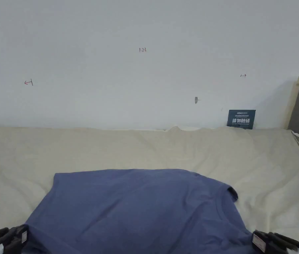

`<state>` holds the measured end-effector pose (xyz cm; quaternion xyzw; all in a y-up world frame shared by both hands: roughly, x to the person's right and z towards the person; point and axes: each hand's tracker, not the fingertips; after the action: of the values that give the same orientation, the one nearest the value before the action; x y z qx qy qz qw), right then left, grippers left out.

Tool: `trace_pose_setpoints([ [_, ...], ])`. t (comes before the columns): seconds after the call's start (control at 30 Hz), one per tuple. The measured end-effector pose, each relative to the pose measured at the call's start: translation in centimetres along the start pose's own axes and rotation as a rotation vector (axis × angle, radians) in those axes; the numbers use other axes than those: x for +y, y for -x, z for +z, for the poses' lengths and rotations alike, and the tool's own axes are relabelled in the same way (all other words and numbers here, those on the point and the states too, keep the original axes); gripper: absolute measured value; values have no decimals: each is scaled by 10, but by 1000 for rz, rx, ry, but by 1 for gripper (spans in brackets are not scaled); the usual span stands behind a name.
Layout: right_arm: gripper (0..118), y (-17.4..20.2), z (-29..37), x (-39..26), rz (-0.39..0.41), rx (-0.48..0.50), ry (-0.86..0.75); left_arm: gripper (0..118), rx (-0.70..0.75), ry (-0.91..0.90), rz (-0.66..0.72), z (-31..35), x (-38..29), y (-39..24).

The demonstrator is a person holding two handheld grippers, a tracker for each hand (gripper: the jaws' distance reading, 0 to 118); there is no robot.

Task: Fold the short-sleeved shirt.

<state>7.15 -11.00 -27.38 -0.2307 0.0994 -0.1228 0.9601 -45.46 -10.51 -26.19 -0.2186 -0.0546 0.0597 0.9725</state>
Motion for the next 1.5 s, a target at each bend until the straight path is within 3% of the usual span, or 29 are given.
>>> trace_pose_setpoints([
  [0.13, 0, 0, 67, -15, 86, 18, 37, 4, 25, -8, 22, 56, -11, 3],
  [0.3, 0, -13, 114, -35, -25, 23, 88, 4, 35, 81, -42, 96, -42, 4],
  [0.37, 0, -20, 120, -44, -39, 30, 143, 4, 27, 114, -41, 104, -55, 5],
  [0.5, 0, -36, 111, -75, 59, -8, 316, 4, 46, 179, -69, 106, -84, 18],
  [0.7, 1, -42, 89, -102, 22, -78, 444, 4, 61, 308, -165, 95, -113, 22],
  [0.77, 9, -40, 83, -105, 32, -106, 457, 4, 73, 311, -175, 91, -117, 21],
  [0.8, 24, -42, 83, -105, 45, -123, 450, 7, 80, 317, -174, 90, -116, 20],
  [0.83, 59, -40, 83, -104, 62, -145, 450, 29, 89, 318, -172, 90, -115, 20],
  [0.87, 87, -37, 83, -103, 91, -188, 445, 64, 111, 308, -177, 89, -119, 26],
  [0.93, 101, -36, 87, -100, 119, -245, 440, 89, 141, 279, -168, 97, -112, 32],
  [0.97, 104, -34, 93, -96, 119, -246, 399, 100, 153, 286, -143, 100, -107, 36],
  [1.0, 106, -31, 103, -87, 98, -224, 332, 118, 155, 248, -112, 112, -103, 43],
  [1.13, 106, -13, 138, -56, 25, -117, 183, 116, 116, 134, 17, 146, -70, 47],
  [1.3, 105, 35, 180, -35, 75, 46, -89, 114, 135, 2, 50, 192, -43, 29],
  [1.33, 100, 37, 180, -35, 80, 61, -102, 101, 111, -4, 55, 198, -42, 27],
  [1.37, 99, 42, 181, -36, 85, 62, -97, 72, 85, -16, 54, 202, -42, 24],
  [1.4, 97, 47, 181, -37, 91, 61, -94, 23, 92, -22, 46, 205, -44, 22],
  [1.43, 87, 50, 181, -39, 98, 69, -94, 0, 121, -18, 40, 203, -47, 20],
  [1.47, 64, 46, 175, -42, 110, 76, -93, 0, 138, 10, 39, 203, -48, 15],
  [1.5, 17, 47, 175, -44, 117, 76, -98, 0, 129, 37, 36, 204, -49, 14],
])
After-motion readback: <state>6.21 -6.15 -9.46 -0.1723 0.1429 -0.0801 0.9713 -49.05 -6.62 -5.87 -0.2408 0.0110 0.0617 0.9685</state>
